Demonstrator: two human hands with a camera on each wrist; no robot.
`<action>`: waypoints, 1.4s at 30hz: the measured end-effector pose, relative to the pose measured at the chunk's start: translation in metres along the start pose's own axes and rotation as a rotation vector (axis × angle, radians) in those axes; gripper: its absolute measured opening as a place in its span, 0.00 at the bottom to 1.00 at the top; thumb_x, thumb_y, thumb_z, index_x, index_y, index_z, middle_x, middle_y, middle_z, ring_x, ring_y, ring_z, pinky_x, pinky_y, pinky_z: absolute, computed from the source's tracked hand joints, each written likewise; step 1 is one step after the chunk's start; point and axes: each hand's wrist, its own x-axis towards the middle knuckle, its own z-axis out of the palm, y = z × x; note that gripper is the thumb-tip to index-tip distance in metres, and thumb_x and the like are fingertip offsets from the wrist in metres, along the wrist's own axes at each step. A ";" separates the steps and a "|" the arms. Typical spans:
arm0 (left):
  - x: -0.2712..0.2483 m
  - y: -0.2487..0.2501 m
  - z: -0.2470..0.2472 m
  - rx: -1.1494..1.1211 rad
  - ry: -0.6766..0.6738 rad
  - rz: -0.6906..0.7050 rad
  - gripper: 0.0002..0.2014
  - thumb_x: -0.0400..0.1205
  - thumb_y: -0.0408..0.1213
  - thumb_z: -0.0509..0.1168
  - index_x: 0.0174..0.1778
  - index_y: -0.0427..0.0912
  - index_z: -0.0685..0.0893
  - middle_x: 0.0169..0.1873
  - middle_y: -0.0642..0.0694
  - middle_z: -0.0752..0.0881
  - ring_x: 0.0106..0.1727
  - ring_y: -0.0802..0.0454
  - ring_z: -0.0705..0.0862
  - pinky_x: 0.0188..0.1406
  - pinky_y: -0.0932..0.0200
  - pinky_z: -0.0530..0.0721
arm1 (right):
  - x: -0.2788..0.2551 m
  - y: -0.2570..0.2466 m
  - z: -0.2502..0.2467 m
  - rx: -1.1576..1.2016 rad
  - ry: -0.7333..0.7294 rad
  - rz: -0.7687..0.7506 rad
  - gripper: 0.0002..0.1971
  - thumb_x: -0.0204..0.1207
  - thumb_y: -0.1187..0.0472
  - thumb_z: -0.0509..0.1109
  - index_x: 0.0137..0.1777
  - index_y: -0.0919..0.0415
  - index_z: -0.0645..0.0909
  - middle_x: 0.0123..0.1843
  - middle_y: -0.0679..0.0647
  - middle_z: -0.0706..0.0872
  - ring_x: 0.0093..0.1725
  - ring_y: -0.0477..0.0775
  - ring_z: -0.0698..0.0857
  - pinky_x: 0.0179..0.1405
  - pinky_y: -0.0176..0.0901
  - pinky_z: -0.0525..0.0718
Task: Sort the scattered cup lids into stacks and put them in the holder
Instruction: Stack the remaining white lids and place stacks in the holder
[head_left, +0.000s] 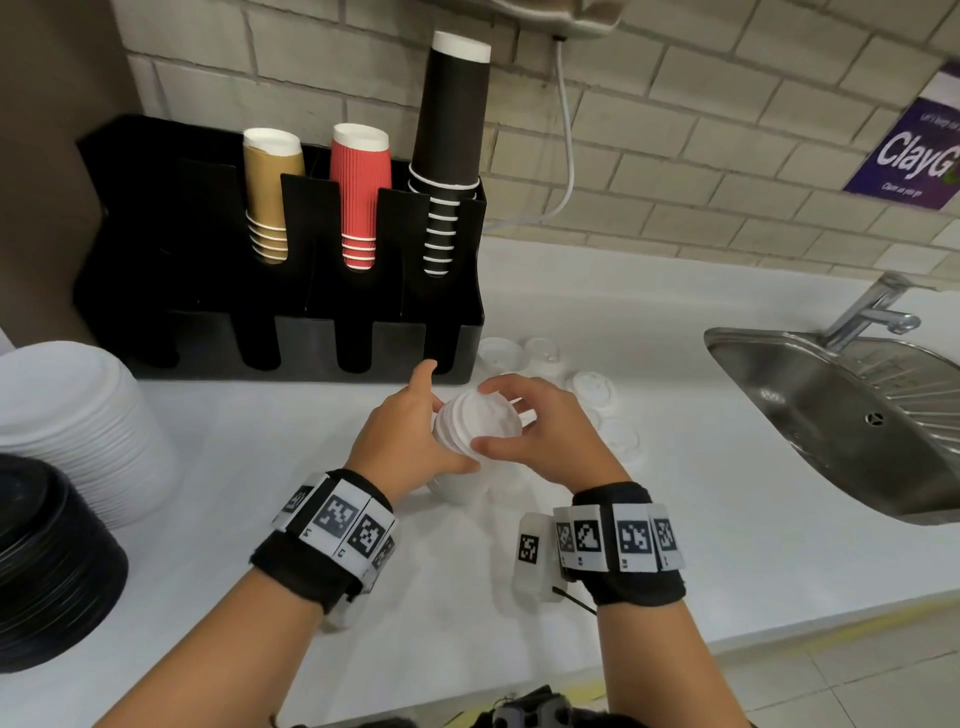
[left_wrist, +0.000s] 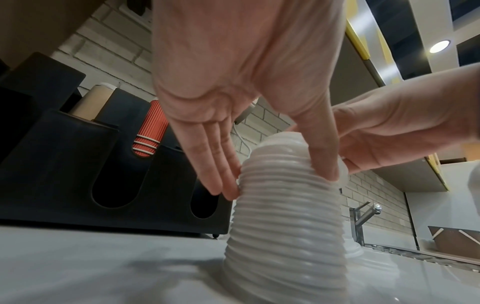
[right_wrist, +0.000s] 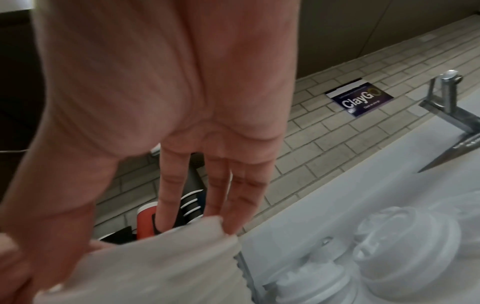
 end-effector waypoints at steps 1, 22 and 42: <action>0.000 0.000 0.000 -0.006 0.005 0.000 0.62 0.61 0.47 0.85 0.84 0.46 0.51 0.57 0.52 0.82 0.53 0.49 0.84 0.56 0.53 0.82 | 0.002 -0.002 0.001 -0.023 -0.010 -0.001 0.26 0.62 0.56 0.84 0.62 0.49 0.82 0.58 0.51 0.83 0.55 0.50 0.82 0.54 0.40 0.81; -0.001 0.005 -0.003 -0.035 -0.018 0.060 0.24 0.64 0.45 0.82 0.57 0.51 0.87 0.48 0.53 0.89 0.51 0.52 0.85 0.54 0.49 0.84 | 0.015 -0.008 0.005 -0.137 -0.151 0.076 0.25 0.66 0.50 0.81 0.65 0.48 0.82 0.59 0.50 0.85 0.58 0.49 0.82 0.52 0.34 0.79; 0.003 0.004 -0.005 0.029 -0.022 0.014 0.27 0.62 0.48 0.84 0.57 0.51 0.87 0.52 0.55 0.87 0.52 0.53 0.84 0.54 0.54 0.82 | 0.047 0.065 -0.046 -0.585 -0.280 0.498 0.29 0.78 0.56 0.70 0.78 0.48 0.67 0.76 0.58 0.72 0.75 0.63 0.70 0.72 0.56 0.74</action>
